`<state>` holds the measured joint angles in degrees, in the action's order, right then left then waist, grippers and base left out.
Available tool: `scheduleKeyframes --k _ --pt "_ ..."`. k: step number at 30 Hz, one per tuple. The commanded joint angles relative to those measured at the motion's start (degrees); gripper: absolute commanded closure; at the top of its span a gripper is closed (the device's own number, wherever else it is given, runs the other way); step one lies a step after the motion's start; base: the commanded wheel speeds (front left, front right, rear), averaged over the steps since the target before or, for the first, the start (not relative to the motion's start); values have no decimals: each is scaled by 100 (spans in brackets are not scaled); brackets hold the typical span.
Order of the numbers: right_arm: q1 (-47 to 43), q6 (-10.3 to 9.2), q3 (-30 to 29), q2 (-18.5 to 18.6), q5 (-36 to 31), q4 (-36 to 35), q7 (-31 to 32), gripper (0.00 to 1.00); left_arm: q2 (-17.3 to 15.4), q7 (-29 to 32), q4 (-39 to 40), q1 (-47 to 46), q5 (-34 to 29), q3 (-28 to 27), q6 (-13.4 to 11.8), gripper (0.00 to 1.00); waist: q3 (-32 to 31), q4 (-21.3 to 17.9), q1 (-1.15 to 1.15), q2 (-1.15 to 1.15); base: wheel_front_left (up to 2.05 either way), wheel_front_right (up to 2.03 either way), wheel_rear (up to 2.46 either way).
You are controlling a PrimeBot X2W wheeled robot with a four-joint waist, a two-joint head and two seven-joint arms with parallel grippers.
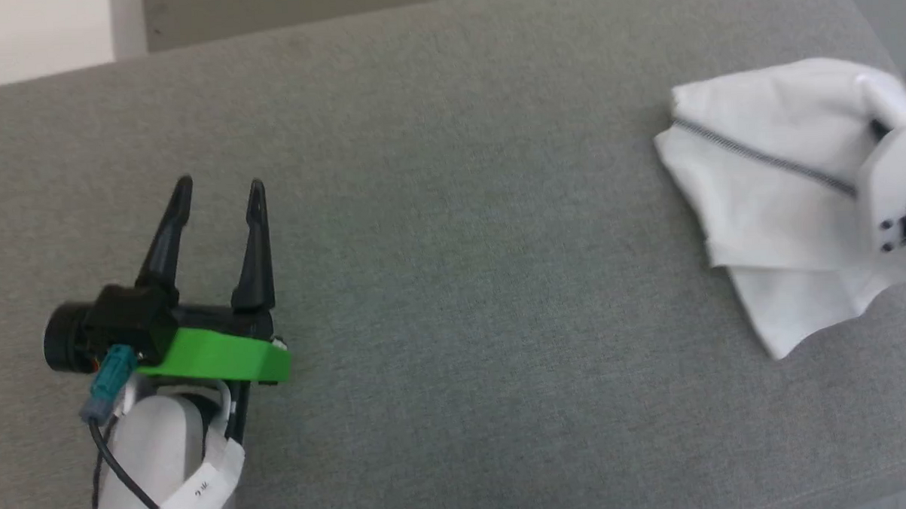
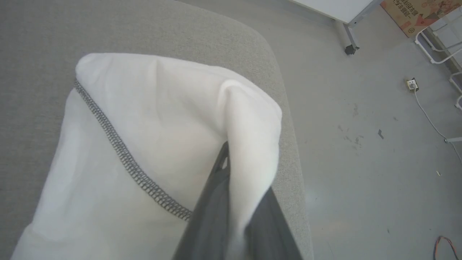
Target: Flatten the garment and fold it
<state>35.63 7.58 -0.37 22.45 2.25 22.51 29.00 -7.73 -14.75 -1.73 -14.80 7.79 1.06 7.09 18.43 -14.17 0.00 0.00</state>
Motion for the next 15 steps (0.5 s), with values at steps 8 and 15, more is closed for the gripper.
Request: scheduleKeyframes --k 8,15 --pt "709 -9 -637 425 -422 872 -562 100 -377 94 157 -476 -87 209 39 0 1107 -140 0 0 0 0 0" --pt "833 -9 -1094 419 -814 1385 -773 0 -445 100 82 -458 -17 280 39 0 1041 -7 0 0 0 0 0"
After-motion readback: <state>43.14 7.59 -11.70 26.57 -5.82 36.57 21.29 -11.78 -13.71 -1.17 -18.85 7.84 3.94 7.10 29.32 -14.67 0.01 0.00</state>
